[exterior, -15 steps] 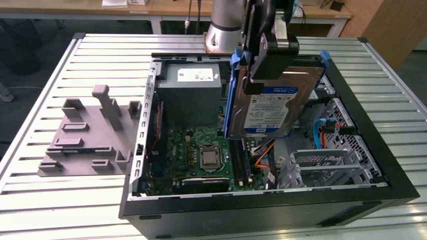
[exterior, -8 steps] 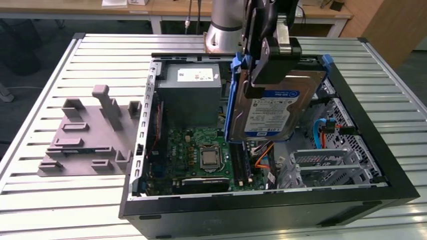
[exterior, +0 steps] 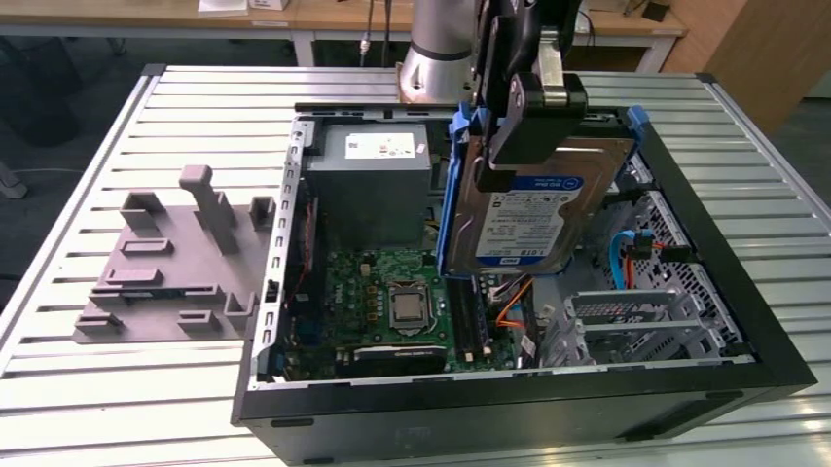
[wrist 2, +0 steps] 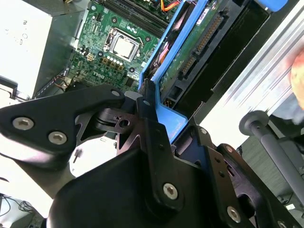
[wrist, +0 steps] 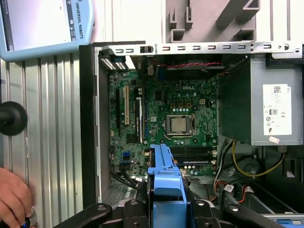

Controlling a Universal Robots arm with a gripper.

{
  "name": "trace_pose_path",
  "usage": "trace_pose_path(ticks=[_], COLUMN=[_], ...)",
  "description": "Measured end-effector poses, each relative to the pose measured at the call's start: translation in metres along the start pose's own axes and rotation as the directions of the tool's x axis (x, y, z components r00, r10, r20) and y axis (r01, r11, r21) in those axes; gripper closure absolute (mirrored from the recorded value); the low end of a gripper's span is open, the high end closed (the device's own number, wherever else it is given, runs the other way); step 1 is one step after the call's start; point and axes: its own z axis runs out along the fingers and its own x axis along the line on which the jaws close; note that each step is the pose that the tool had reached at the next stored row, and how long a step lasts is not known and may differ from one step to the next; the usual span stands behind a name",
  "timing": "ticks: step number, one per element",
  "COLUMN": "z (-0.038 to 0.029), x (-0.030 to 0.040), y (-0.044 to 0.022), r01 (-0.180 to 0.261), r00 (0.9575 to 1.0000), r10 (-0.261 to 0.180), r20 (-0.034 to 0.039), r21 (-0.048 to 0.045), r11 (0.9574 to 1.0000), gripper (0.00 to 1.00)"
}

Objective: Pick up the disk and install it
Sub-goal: 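Insert the disk into the insertion slot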

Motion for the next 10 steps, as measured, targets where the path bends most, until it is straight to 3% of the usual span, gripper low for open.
trace_pose_path(ticks=[10], z=[0.0], x=[0.0011], y=[-0.0001], r01=[0.0], r00=[1.0], r10=[0.0], r20=[0.0], r21=[0.0], r11=[1.0], gripper=[0.64])
